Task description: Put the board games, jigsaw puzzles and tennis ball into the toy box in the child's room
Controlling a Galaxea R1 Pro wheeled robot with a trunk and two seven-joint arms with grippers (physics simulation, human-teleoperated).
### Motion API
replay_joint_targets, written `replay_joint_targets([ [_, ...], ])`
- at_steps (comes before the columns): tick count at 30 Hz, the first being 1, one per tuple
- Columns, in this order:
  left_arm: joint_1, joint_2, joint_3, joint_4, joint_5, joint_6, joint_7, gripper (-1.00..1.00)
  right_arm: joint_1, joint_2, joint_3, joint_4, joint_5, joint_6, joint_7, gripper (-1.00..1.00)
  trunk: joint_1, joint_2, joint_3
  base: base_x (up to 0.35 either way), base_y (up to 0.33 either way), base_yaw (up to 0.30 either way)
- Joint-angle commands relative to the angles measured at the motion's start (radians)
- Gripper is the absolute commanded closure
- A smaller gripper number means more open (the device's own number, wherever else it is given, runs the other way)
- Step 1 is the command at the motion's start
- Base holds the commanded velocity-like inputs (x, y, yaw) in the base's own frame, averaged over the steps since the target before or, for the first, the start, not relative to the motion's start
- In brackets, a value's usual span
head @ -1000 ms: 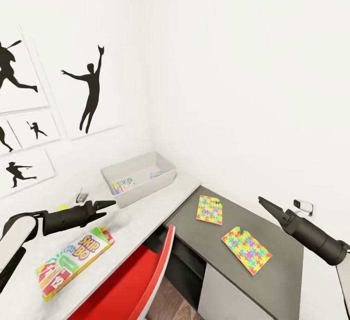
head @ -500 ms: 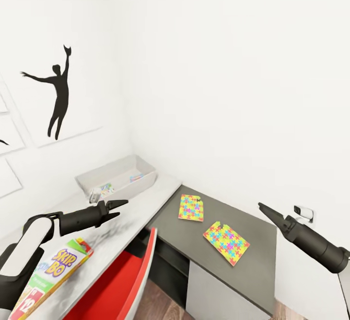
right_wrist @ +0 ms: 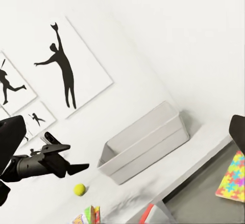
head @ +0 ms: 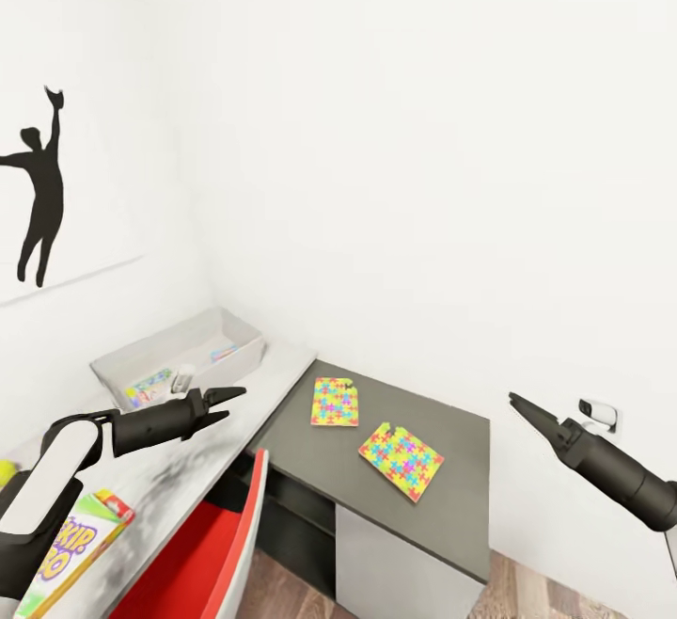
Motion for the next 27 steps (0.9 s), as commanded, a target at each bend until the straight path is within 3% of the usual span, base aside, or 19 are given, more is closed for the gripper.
replay_joint_targets([
  [1, -0.001, 0.000, -0.001, 0.000, -0.011, 0.001, -0.010, -1.00, -0.001, -0.001, -0.004, 0.003, -0.003, 0.007, 0.001, -1.00, 0.001, -0.002, -0.002, 0.000, 0.000, -0.281],
  [6, -0.036, -0.003, -0.001, 0.000, -0.054, 0.004, 0.004, -1.00, -0.001, -0.005, -0.028, 0.018, 0.000, 0.007, 0.001, -1.00, 0.001, -0.002, 0.001, 0.000, 0.000, -0.281],
  [8, -0.115, -0.008, -0.010, 0.003, -0.101, 0.009, 0.013, -1.00, -0.001, -0.006, -0.031, 0.020, 0.001, 0.007, 0.001, -1.00, 0.001, -0.002, 0.002, 0.000, 0.000, -0.281],
  [9, -0.167, -0.015, -0.031, 0.008, -0.143, 0.010, 0.023, -1.00, -0.001, -0.006, -0.032, 0.020, 0.002, 0.006, 0.001, -1.00, 0.001, -0.002, 0.002, 0.000, 0.000, -0.281],
  [10, -0.181, -0.020, -0.042, 0.009, -0.157, 0.010, 0.027, -1.00, -0.001, -0.006, -0.032, 0.021, 0.002, 0.004, 0.001, -1.00, 0.001, -0.002, 0.003, 0.000, 0.000, -0.281],
  [12, -0.214, -0.048, -0.080, 0.021, -0.201, 0.010, 0.051, -1.00, 0.000, -0.006, -0.032, 0.021, 0.003, -0.001, 0.001, -1.00, 0.001, -0.002, 0.004, 0.000, 0.000, -0.281],
  [16, -0.319, -0.144, -0.129, 0.132, -0.292, 0.012, 0.170, -1.00, 0.000, -0.006, -0.033, 0.022, 0.015, -0.007, 0.001, -1.00, 0.001, -0.002, 0.006, 0.000, 0.000, -0.281],
  [19, -0.359, -0.199, -0.136, 0.231, -0.341, 0.013, 0.253, -1.00, 0.000, -0.006, -0.033, 0.022, 0.023, -0.008, 0.000, -1.00, 0.001, -0.002, 0.007, 0.000, 0.000, -0.281],
  [22, -0.372, -0.238, -0.139, 0.295, -0.384, 0.013, 0.301, -1.00, 0.000, -0.006, -0.035, 0.022, 0.025, -0.009, -0.001, -1.00, 0.001, -0.002, 0.009, 0.000, 0.000, -0.281],
  [24, -0.376, -0.262, -0.140, 0.331, -0.429, 0.011, 0.326, -1.00, 0.000, -0.006, -0.035, 0.022, 0.025, -0.009, -0.002, -1.00, 0.001, -0.002, 0.010, 0.000, 0.000, -0.281],
  [26, -0.381, -0.292, -0.140, 0.361, -0.506, 0.009, 0.346, -1.00, 0.000, -0.006, -0.036, 0.022, 0.026, -0.011, -0.005, -1.00, 0.001, -0.002, 0.011, 0.000, 0.000, -0.281],
  [27, -0.382, -0.298, -0.140, 0.366, -0.528, 0.009, 0.348, -1.00, 0.000, -0.006, -0.037, 0.022, 0.026, -0.011, -0.006, -1.00, 0.001, -0.002, 0.011, 0.000, 0.000, -0.281],
])
